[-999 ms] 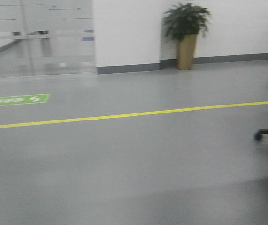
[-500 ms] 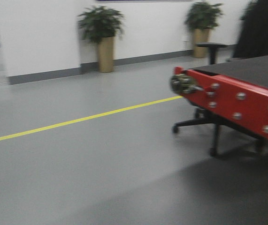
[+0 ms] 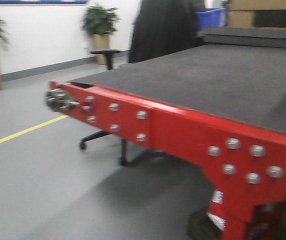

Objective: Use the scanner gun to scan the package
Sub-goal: 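Drive the base around toward the red conveyor table, then drive up to the table edge facing the box and scanner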

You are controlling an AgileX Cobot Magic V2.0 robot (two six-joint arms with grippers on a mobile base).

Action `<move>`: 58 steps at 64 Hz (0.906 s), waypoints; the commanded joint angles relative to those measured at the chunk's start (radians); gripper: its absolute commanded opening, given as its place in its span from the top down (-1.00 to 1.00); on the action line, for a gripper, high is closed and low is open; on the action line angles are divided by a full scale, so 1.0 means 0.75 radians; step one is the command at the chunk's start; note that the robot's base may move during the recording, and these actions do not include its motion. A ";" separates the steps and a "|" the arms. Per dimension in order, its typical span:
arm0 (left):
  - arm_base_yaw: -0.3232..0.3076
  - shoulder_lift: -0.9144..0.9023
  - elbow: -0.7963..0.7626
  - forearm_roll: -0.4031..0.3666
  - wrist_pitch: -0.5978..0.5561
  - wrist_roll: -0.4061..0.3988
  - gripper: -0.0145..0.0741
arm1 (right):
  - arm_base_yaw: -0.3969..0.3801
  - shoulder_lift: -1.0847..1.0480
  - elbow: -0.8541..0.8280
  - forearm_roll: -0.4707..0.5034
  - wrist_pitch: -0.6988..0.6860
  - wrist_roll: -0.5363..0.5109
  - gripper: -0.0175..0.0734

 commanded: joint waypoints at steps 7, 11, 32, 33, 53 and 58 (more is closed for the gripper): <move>-0.009 -0.004 -0.003 -0.007 -0.024 0.000 0.92 | -0.003 -0.005 0.000 -0.011 -0.023 0.001 0.95; -0.009 -0.004 -0.003 -0.007 -0.024 0.000 0.92 | -0.003 -0.005 0.000 -0.011 -0.023 0.001 0.95; -0.009 -0.004 -0.003 -0.007 -0.024 0.000 0.92 | -0.003 -0.005 0.000 -0.011 -0.023 0.001 0.95; -0.009 -0.004 -0.003 -0.007 -0.024 0.000 0.92 | -0.003 -0.005 0.000 -0.011 -0.023 0.001 0.95; -0.009 -0.004 -0.003 -0.007 -0.024 0.000 0.92 | -0.003 -0.005 0.000 -0.011 -0.023 0.001 0.95; -0.009 -0.004 -0.003 -0.007 -0.024 0.000 0.92 | -0.003 -0.005 0.000 -0.011 -0.023 0.001 0.95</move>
